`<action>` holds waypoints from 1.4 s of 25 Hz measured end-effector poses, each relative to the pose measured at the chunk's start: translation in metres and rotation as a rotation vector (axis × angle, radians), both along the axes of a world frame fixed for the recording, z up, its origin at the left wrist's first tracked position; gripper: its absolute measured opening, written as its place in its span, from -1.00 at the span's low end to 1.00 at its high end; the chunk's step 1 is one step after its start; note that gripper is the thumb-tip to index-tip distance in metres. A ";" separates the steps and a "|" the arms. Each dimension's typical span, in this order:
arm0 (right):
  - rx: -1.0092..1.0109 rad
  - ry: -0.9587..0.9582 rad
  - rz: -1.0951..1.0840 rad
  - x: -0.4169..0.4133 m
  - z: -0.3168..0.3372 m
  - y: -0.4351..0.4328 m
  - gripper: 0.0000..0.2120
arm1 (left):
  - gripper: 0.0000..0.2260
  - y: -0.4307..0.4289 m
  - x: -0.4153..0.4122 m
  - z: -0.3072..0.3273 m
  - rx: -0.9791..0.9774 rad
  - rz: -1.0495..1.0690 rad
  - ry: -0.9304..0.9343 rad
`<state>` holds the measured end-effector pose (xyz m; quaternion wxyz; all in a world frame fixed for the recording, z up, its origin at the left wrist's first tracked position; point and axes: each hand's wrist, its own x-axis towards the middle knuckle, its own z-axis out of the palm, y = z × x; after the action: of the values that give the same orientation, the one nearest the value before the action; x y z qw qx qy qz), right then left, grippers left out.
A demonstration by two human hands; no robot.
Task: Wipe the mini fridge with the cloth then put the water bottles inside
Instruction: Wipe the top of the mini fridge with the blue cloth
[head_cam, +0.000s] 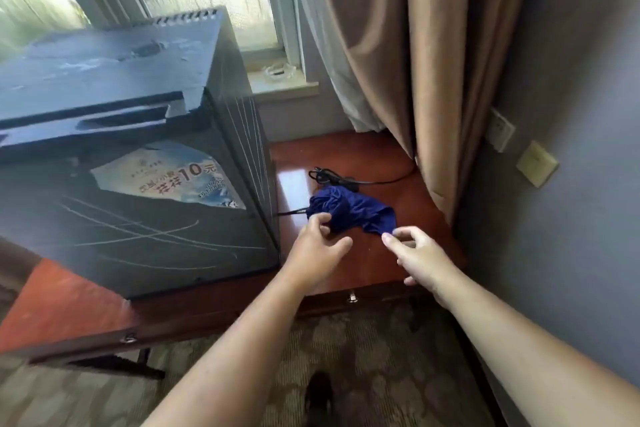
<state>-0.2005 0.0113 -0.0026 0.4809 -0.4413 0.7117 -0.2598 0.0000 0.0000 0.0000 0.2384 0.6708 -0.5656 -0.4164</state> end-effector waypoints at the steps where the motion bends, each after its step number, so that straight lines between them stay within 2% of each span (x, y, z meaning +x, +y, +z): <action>1: 0.000 0.033 0.012 0.006 -0.009 -0.021 -0.57 | -0.37 -0.019 0.004 -0.011 0.014 -0.022 -0.014; 6: 0.083 0.125 -0.011 0.024 -0.040 -0.113 -0.32 | -0.19 -0.112 0.013 -0.056 0.198 -0.138 -0.088; 10: 0.182 0.128 -0.068 0.029 -0.078 -0.139 -0.21 | -0.10 -0.158 0.009 -0.100 0.204 -0.109 -0.180; 14: 0.269 0.147 -0.114 0.022 -0.090 -0.131 -0.25 | -0.03 -0.187 0.006 -0.128 0.241 -0.007 -0.222; 17: 0.287 0.090 -0.166 0.009 -0.084 -0.123 -0.35 | -0.02 -0.202 0.001 -0.138 0.270 -0.016 -0.225; 20: 0.299 0.035 -0.227 -0.006 -0.081 -0.110 -0.40 | -0.26 -0.210 -0.001 -0.140 0.272 0.008 -0.228; 22: 0.293 0.033 -0.270 -0.012 -0.078 -0.098 -0.40 | -0.44 -0.208 -0.001 -0.130 0.253 0.021 -0.152; 24: 0.275 0.021 -0.284 -0.013 -0.070 -0.088 -0.37 | -0.53 -0.196 0.002 -0.111 0.236 0.010 -0.046; 27: 0.213 0.017 -0.259 -0.012 -0.049 -0.071 -0.28 | -0.66 -0.163 0.007 -0.072 0.178 -0.116 0.173; 30: 0.096 0.061 -0.143 0.000 -0.022 -0.055 -0.14 | -0.69 -0.127 0.016 -0.021 0.068 -0.220 0.265; 33: -0.071 0.065 0.018 0.019 0.006 -0.034 0.01 | -0.63 -0.091 0.025 0.032 -0.008 -0.300 0.330; 35: -0.207 0.024 0.083 0.033 0.022 -0.013 -0.02 | -0.65 -0.058 0.031 0.072 -0.084 -0.335 0.339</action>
<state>-0.1678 -0.0020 0.0190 0.4346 -0.5206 0.6678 -0.3068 0.0309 -0.0585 0.0718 0.2849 0.4777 -0.6376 -0.5329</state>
